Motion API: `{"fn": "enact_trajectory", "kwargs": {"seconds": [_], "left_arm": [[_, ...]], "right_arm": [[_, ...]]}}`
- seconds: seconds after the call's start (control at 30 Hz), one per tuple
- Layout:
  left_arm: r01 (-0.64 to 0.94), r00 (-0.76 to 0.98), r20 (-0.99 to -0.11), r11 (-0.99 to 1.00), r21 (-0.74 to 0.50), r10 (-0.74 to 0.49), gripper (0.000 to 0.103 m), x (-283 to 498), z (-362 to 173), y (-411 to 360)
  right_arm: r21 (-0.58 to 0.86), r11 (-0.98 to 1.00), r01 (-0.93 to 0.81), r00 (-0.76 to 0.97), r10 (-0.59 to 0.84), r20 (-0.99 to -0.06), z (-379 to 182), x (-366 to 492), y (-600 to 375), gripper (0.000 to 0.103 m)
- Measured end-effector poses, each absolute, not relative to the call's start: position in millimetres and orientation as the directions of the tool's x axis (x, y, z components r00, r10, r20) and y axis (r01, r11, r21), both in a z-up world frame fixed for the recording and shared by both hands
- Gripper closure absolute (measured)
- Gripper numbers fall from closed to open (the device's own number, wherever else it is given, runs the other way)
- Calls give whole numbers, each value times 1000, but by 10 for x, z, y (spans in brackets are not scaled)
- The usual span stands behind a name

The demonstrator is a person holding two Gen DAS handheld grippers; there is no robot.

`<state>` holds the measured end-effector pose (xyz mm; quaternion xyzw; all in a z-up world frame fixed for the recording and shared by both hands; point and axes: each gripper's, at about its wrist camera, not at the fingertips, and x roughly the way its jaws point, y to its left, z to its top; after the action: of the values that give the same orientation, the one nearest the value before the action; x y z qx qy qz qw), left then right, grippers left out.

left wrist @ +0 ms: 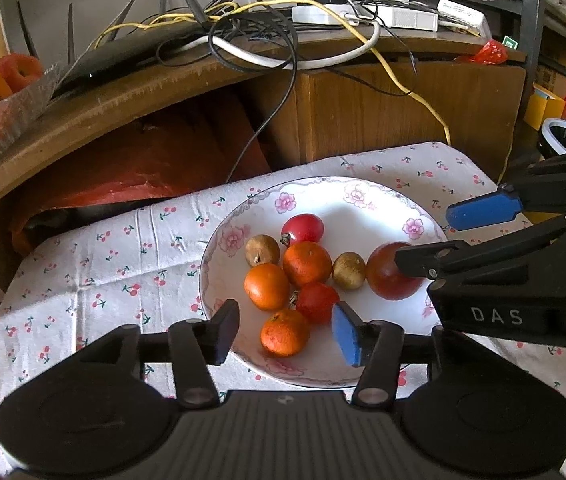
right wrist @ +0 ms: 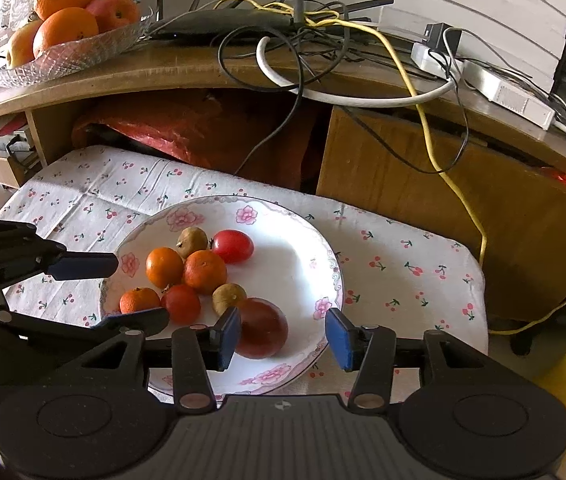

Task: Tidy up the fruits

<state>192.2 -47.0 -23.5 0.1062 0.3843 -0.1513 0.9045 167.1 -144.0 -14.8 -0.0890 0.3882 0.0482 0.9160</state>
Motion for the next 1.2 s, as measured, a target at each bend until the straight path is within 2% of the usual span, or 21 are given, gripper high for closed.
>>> {"fn": "enact_trajectory", "kwargs": {"seconds": [0.13, 0.3, 0.83, 1.2], "left_arm": [[347, 670, -721, 933, 93, -178, 35, 1898, -225, -491], [330, 674, -719, 940, 85, -172, 33, 1916, -223, -488], [246, 681, -719, 969, 40, -143, 15, 1927, -200, -363], [204, 688, -716, 978, 32, -120, 12, 1815, -128, -349]], "right_arm": [[-126, 980, -151, 694, 14, -719, -145, 1653, -1454, 59], [-123, 983, -139, 695, 9, -718, -133, 1655, -1499, 59], [-81, 992, -95, 677, 5, -736, -125, 1554, -1578, 58], [-43, 996, -74, 672, 18, -740, -84, 1406, -1574, 56]]}}
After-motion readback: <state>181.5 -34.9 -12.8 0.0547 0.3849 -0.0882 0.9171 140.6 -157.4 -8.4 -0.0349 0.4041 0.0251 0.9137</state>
